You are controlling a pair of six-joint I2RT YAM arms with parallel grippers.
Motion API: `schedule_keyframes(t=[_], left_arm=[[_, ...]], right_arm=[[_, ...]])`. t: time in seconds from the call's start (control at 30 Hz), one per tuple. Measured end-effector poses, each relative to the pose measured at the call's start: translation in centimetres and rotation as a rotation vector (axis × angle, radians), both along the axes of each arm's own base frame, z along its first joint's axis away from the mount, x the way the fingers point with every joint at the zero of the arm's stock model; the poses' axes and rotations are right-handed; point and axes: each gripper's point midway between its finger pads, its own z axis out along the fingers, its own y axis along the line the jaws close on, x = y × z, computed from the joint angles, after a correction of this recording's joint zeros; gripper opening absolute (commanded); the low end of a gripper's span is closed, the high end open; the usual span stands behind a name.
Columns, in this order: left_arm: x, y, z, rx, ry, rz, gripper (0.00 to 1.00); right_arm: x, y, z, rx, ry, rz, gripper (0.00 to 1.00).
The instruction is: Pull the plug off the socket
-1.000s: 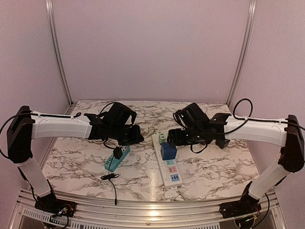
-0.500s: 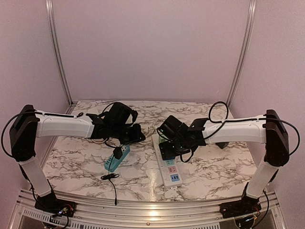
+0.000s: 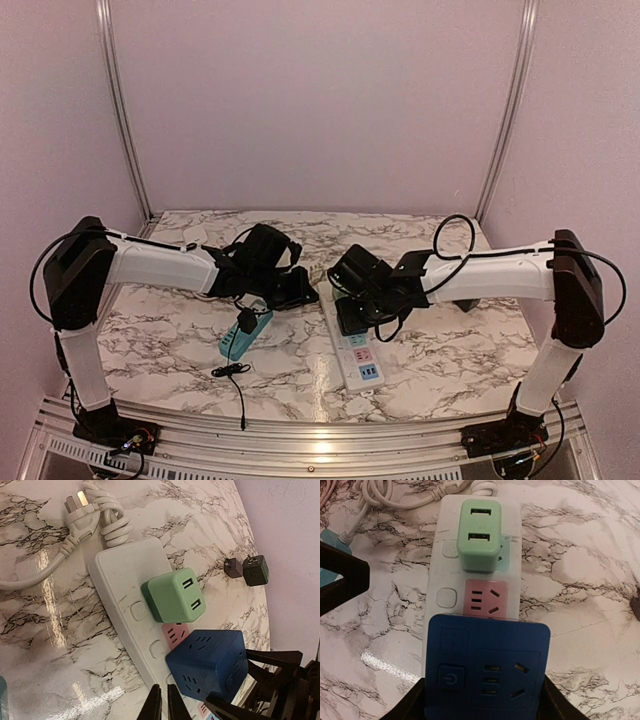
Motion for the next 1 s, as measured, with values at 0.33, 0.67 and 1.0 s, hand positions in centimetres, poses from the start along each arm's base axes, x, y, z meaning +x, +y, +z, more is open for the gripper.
schedule_keyframes(t=[0.33,0.67,1.0], left_arm=[[0.1,-1.1,-1.3,-0.021,0.036,0.0,0.05],[-0.1,-2.6,-2.8,-0.023,0.06,-0.022,0.03],[-1.0,-3.5,-4.6,-0.008,0.092,-0.036,0.0]], right_arm=[[-1.3,0.5,-0.1,-0.012,-0.026,0.016,0.3],[-2.9,0.5,-0.1,0.003,-0.022,0.026,0.3],[-3.1,0.4,0.0,0.003,-0.019,0.023,0.29]])
